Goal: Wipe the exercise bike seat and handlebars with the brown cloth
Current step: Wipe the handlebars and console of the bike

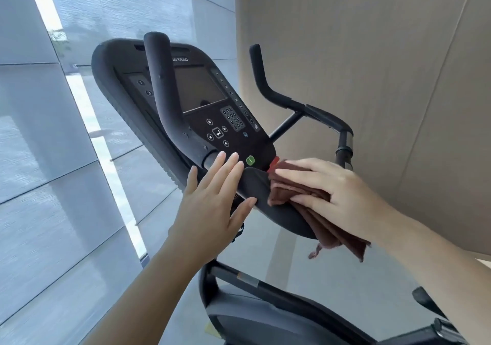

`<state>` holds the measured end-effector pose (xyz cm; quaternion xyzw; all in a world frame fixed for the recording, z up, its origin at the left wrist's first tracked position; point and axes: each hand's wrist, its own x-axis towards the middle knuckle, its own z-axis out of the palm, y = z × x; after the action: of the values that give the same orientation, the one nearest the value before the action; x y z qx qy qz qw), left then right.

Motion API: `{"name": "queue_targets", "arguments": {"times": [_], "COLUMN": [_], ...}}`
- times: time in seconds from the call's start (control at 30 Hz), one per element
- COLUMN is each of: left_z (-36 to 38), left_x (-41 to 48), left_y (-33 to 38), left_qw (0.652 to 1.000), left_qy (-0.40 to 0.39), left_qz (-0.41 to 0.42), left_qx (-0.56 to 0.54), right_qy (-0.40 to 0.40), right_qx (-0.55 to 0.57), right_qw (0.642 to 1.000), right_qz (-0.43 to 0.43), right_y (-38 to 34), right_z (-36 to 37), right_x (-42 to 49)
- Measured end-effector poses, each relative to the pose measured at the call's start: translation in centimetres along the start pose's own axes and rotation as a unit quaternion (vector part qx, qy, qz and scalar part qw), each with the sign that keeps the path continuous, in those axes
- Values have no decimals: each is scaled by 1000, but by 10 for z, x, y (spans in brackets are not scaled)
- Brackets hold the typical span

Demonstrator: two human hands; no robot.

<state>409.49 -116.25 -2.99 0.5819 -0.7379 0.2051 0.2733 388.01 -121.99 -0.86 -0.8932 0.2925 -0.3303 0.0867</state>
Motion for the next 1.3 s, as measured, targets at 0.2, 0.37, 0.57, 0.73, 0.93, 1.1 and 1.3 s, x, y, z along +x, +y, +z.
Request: {"name": "queue_targets", "arguments": {"times": [0.2, 0.37, 0.57, 0.73, 0.93, 1.1, 1.3], "left_z": [-3, -1, 2, 3, 0, -1, 1], "left_x": [2, 0, -1, -2, 1, 2, 1], "left_y": [-8, -14, -16, -20, -20, -25, -24], "left_qw": [1000, 999, 998, 998, 997, 996, 996], "left_qy": [-18, -20, -1, -4, -1, 6, 20], "left_qz": [22, 31, 40, 43, 53, 60, 66], "left_qx": [-7, -19, -43, -48, -61, -62, -61], "right_qy": [66, 46, 98, 64, -29, 103, 128], "right_qx": [-43, -63, -154, -230, -47, -117, -162], "right_qw": [996, 993, 957, 924, 980, 971, 961], "right_qz": [42, 89, 227, 298, 190, 183, 186], "right_y": [-21, -31, -40, -50, -31, -45, -51], "right_z": [11, 20, 27, 37, 4, 34, 40], "right_x": [0, 13, 11, 29, -4, 8, 13]}}
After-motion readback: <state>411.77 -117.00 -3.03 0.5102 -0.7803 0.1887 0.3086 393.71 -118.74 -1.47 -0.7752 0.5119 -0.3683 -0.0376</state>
